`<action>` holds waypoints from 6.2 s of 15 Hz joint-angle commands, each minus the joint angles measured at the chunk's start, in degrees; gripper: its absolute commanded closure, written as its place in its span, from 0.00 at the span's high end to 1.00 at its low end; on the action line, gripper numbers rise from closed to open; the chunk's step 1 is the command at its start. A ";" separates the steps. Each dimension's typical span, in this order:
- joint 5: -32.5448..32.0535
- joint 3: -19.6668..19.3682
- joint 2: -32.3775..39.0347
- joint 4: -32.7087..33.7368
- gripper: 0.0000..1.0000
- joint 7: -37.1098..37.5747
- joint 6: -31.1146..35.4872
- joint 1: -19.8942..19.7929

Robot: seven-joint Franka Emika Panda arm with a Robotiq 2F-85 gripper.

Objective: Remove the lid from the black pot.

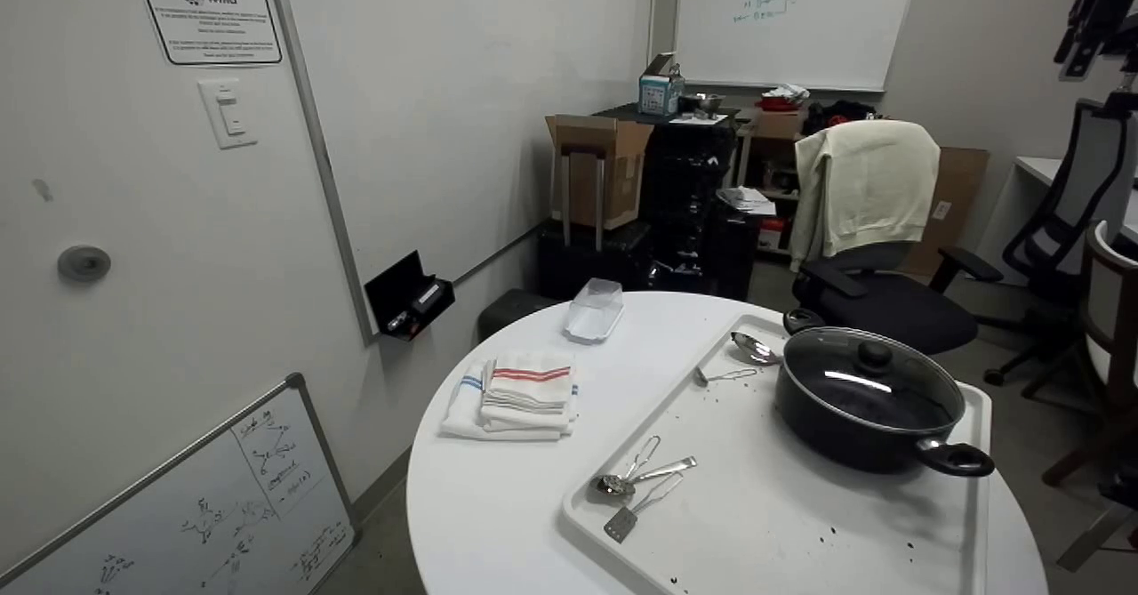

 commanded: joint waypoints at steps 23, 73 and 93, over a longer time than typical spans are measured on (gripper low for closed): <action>0.79 5.17 37.40 4.65 1.00 -7.79 20.12 1.20; -5.76 7.57 55.56 9.29 0.45 -10.50 32.39 -0.71; -8.07 7.67 45.49 4.35 0.25 -10.83 29.89 0.87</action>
